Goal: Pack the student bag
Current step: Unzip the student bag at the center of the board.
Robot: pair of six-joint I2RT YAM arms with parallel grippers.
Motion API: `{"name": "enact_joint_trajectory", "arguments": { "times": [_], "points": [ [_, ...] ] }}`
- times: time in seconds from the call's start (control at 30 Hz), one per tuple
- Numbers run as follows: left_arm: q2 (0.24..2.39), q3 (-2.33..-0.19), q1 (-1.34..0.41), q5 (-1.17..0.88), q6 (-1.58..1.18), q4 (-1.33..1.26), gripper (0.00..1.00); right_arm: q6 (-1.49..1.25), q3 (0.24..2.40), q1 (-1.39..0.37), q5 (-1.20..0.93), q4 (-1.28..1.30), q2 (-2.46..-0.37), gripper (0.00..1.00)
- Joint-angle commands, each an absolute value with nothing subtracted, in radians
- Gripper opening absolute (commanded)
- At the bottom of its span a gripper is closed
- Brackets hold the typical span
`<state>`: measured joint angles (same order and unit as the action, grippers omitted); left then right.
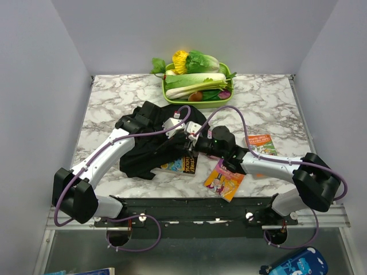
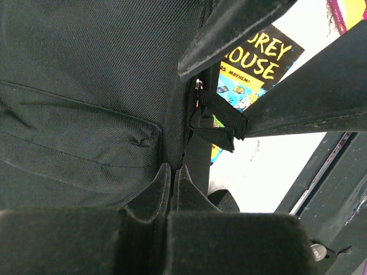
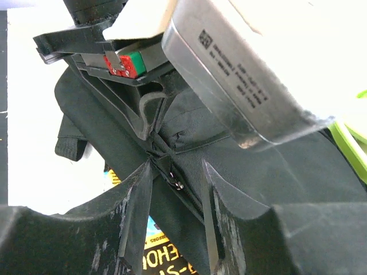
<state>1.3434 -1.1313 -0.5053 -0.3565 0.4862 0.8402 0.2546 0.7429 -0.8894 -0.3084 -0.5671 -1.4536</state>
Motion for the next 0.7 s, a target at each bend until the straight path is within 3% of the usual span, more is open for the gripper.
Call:
{"name": "enact_joint_trajectory", "arguments": {
  "times": [0.0,0.37,0.67],
  "points": [
    [1.331,-1.132,-0.499,-0.362,0.474,0.833,0.00,0.256,0.778,-0.897,-0.357,-0.555,-1.476,0.46],
    [1.324,-1.128,-0.494,-0.353,0.472,0.834,0.00,0.242,0.810,-0.896,-0.376,-0.508,-1.511,0.40],
    [1.312,-1.114,-0.491,-0.348,0.474,0.836,0.00,0.227,0.801,-0.896,-0.311,-0.517,-1.499,0.05]
  ]
}}
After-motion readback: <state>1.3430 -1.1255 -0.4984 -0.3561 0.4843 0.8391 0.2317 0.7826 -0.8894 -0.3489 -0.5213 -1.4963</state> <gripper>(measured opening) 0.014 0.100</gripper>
